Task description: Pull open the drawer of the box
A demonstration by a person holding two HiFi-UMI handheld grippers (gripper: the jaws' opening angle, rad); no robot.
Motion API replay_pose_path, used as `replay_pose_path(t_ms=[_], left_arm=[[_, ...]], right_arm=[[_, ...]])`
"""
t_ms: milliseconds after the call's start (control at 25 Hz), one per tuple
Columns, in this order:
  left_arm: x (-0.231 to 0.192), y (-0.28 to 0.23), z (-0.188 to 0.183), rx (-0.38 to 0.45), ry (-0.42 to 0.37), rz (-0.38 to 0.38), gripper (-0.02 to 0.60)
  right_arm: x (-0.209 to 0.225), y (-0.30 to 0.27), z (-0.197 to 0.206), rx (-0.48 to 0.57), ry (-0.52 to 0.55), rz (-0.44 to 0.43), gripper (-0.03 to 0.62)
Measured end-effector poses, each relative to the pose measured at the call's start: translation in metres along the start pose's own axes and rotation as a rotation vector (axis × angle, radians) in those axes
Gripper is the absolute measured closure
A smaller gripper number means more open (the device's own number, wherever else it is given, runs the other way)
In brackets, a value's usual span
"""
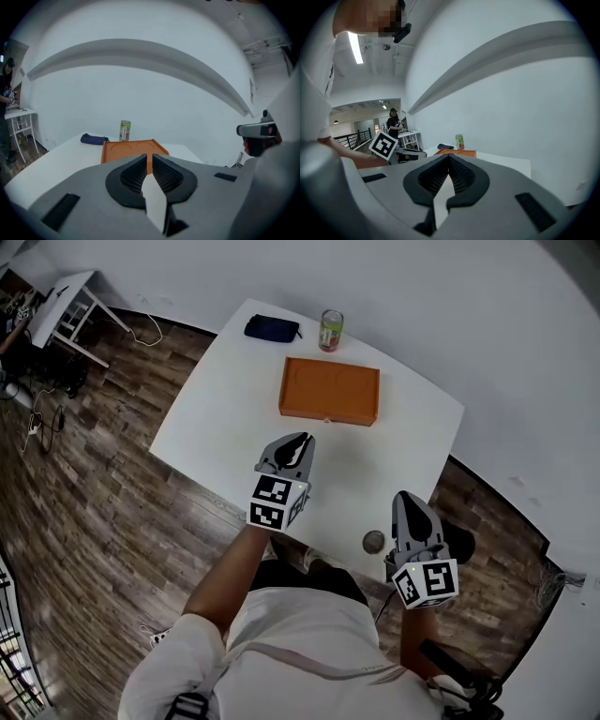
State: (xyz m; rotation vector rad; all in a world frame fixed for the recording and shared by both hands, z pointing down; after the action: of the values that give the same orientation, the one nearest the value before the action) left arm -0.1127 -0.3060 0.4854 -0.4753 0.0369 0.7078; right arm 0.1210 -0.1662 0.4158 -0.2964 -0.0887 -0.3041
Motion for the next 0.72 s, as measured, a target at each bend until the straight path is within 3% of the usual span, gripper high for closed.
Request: replay_pose_path(t_ms=[560,720], left_arm=[[-0.012,-0.113,0.053,-0.217,0.07,-0.02,0.417],[-0.016,-0.125,0.061,-0.239,0.096,-0.062,0.419]], right_arm=[[0.032,-0.011,0.035,-0.111,-0.037,0.021,0.591],[0.038,-0.012,0.041,-0.126,-0.054,0.035,0.591]])
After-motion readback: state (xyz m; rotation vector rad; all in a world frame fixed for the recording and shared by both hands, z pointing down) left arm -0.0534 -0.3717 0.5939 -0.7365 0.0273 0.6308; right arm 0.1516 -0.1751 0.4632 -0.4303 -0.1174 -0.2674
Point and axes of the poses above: the fingertips, and each gripper's own axes: y backward along the fingers, x to its right, z out of its underside, the point moved 9 cm from there along y, backward along the fingers, and after that the axes turned 1 degree about z, right-handed, at the moved point
